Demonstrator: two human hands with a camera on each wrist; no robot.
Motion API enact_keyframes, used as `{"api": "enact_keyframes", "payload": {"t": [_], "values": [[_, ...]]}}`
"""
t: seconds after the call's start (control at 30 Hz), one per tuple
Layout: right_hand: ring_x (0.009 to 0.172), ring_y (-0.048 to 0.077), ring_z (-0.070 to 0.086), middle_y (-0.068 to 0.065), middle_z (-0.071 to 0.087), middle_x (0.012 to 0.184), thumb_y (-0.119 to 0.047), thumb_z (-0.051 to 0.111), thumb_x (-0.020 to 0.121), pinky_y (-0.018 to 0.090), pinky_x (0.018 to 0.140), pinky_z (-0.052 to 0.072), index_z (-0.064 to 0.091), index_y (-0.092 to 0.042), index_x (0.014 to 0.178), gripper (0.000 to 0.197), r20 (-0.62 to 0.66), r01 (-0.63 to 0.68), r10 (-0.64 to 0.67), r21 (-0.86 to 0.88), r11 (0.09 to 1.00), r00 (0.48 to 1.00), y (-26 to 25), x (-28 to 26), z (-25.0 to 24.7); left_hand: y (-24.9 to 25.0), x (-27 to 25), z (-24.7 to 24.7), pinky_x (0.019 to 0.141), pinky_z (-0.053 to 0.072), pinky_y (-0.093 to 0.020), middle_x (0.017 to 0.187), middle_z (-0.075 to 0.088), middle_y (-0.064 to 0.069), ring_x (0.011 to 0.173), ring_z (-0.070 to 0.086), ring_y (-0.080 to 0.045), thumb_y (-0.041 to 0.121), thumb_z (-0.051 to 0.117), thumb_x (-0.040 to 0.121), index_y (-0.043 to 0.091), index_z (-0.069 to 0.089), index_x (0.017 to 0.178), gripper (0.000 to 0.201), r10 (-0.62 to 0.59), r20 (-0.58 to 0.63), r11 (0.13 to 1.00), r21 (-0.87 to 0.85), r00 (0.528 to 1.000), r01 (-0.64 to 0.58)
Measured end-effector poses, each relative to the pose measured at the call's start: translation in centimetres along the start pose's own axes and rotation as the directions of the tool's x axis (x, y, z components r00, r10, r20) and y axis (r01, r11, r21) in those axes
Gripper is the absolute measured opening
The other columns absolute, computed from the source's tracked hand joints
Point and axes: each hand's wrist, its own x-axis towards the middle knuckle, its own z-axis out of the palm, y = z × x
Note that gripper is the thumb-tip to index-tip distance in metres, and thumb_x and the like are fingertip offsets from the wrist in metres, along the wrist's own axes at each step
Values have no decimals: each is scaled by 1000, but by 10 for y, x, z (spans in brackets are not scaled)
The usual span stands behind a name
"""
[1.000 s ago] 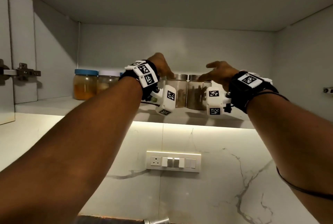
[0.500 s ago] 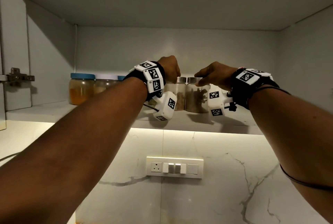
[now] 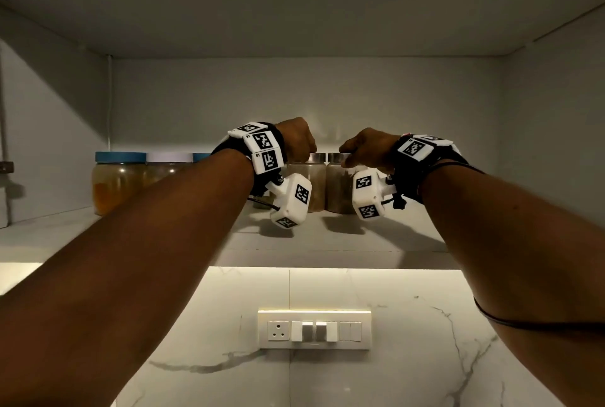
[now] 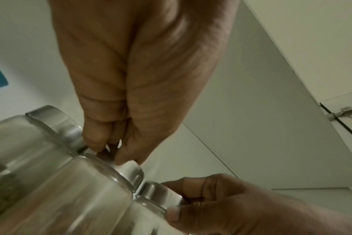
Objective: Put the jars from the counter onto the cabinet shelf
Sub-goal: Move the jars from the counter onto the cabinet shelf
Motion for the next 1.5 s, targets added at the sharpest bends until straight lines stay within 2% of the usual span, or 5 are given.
{"api": "enact_keyframes", "payload": {"t": [0.67, 0.9, 1.03, 1.2, 1.5], "values": [[135, 29, 51, 13, 55, 146, -10, 65, 94, 36, 112, 39, 51, -6, 146, 54, -26, 19, -22, -137, 990, 999, 8, 32, 14, -16, 26, 10, 81, 45, -22, 129, 67, -13, 122, 61, -26, -6, 58, 89, 4, 66, 129, 41, 1, 44, 1000, 23, 999, -2], [126, 32, 58, 17, 62, 136, -13, 67, 94, 36, 107, 44, 59, 1, 135, 45, -126, 79, -71, 57, 995, 990, 3, 18, -3, -5, 11, -4, 79, 48, -25, 135, 62, -14, 118, 63, -29, -2, 64, 88, 4, 56, 140, 52, -17, -46, 999, -45, 999, 15], [125, 26, 59, 14, 67, 131, -10, 69, 92, 37, 111, 43, 69, 1, 125, 34, -192, 176, -150, 122, 977, 970, 0, -8, -24, 6, -7, -18, 99, 50, -29, 135, 62, -12, 121, 61, -24, 0, 67, 87, 4, 62, 132, 45, 14, -129, 990, -137, 991, -32], [104, 12, 69, 12, 73, 118, -7, 66, 93, 9, 73, 50, 72, 0, 118, 27, -253, 273, -194, 330, 904, 948, -10, -66, -33, 29, -53, -27, 89, 58, -25, 124, 67, -11, 111, 66, -20, -6, 67, 87, 1, 64, 128, 42, 54, -193, 898, -419, 980, -132], [79, 17, 78, 10, 79, 90, -10, 63, 97, 18, 64, 57, 74, -2, 106, 17, -354, 396, -229, 528, 752, 907, -29, -200, -14, 65, -172, -20, 80, 63, -34, 97, 75, -14, 88, 76, -22, -5, 61, 92, 0, 73, 102, 17, 125, -311, 780, -556, 942, -288]]}}
